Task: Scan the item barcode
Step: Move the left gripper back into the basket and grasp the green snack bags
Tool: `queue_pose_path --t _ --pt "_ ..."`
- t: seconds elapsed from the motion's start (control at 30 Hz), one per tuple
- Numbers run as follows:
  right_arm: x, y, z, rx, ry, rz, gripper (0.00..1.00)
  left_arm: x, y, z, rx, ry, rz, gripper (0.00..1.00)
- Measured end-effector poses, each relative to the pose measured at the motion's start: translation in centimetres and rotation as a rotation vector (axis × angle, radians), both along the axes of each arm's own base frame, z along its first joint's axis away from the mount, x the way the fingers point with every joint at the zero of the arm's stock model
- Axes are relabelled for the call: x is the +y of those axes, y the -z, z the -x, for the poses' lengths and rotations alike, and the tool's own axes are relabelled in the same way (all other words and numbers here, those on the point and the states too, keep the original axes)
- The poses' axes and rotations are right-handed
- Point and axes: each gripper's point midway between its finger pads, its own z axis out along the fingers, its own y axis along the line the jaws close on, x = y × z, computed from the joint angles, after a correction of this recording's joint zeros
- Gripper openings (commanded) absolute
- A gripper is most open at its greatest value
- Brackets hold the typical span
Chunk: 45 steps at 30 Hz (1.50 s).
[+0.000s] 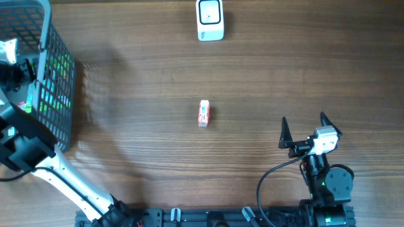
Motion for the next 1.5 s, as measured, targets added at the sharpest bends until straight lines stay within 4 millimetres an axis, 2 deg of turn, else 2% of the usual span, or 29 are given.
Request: queue_pose_path --t 0.13,0.37,1.0,1.13,1.17,1.27,1.33,1.37,1.5 --pt "0.0 0.0 0.0 0.0 0.0 0.0 1.0 0.0 0.6 0.1 0.001 0.026 -0.007 1.0" --pt "0.0 0.0 0.0 0.0 0.0 0.0 1.0 -0.8 4.3 1.5 0.061 0.053 0.011 0.98" --pt "0.0 0.0 0.0 0.0 0.0 0.0 1.0 1.0 4.1 -0.3 -0.009 -0.06 -0.029 1.0" --pt "0.0 0.0 0.0 0.0 0.0 0.0 1.0 1.0 4.9 -0.3 -0.009 -0.085 -0.02 1.0" --pt "0.0 0.0 0.0 0.0 0.0 0.0 1.0 1.0 4.9 -0.3 -0.016 -0.088 -0.024 0.96" --pt "0.0 0.0 0.0 0.0 0.0 0.0 1.0 0.8 5.1 -0.1 -0.026 -0.094 -0.022 0.6" --pt "0.0 0.0 0.0 0.0 0.0 0.0 1.0 0.3 5.1 0.1 -0.029 -0.091 0.004 0.19" --pt "0.0 0.0 0.0 0.0 0.0 0.0 0.99 0.2 5.2 0.2 -0.035 -0.093 0.022 0.05" --pt "0.0 0.0 0.0 0.0 0.0 0.0 1.0 -0.4 4.9 0.2 -0.059 -0.094 0.078 0.04"
